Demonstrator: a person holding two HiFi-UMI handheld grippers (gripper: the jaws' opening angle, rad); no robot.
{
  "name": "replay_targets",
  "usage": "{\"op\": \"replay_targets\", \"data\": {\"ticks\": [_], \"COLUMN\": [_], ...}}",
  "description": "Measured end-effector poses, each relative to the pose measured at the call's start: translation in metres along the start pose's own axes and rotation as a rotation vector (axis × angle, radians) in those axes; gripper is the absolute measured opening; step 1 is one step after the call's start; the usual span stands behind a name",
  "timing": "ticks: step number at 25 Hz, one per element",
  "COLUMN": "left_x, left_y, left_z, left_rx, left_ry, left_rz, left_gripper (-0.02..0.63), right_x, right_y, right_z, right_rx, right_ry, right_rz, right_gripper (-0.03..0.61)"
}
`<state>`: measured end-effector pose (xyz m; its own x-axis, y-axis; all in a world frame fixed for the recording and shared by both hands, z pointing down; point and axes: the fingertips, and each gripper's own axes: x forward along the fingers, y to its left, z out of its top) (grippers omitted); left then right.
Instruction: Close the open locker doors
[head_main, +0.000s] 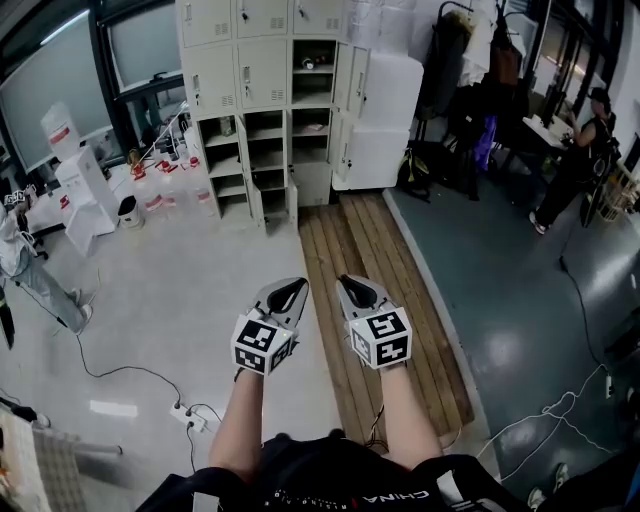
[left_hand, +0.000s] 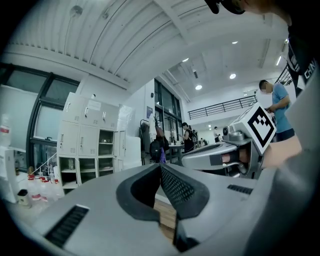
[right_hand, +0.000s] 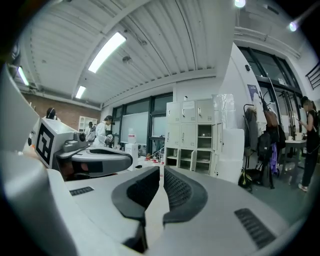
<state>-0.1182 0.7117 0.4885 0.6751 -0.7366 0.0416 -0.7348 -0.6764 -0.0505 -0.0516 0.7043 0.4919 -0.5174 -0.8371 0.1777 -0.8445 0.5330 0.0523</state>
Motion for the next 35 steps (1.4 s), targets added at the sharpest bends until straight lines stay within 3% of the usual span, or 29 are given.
{"op": "replay_targets", "data": {"ticks": [5,19,25,35], "left_x": [0.001,0.003,0.013,0.054], "left_y": [-0.005,-0.008,-0.005,-0.015], "left_z": [0.000,-0.004,-0.012,-0.019], "left_rx": [0.013,0.027,0.027,0.012], "left_ry": [0.006,0.028,0.073,0.097], "left_rz": [-0.008,0.014,0.102,0.177], "left_gripper": [0.020,0.020,0.020,0.020], "right_x": [-0.001,-0.006,-0.012,-0.023], "right_y": [0.001,-0.006,-0.022,-0.082], "right_z": [-0.001,-0.005,-0.014,-0.029], "right_rx": [-0.035,-0.010,-0.002,0.012], "right_ry": [0.015,0.013,0.017,0.023], "right_rz": [0.007,0.014,0.013,0.008], "right_gripper": [0.051,0.051,0.051,0.051]}}
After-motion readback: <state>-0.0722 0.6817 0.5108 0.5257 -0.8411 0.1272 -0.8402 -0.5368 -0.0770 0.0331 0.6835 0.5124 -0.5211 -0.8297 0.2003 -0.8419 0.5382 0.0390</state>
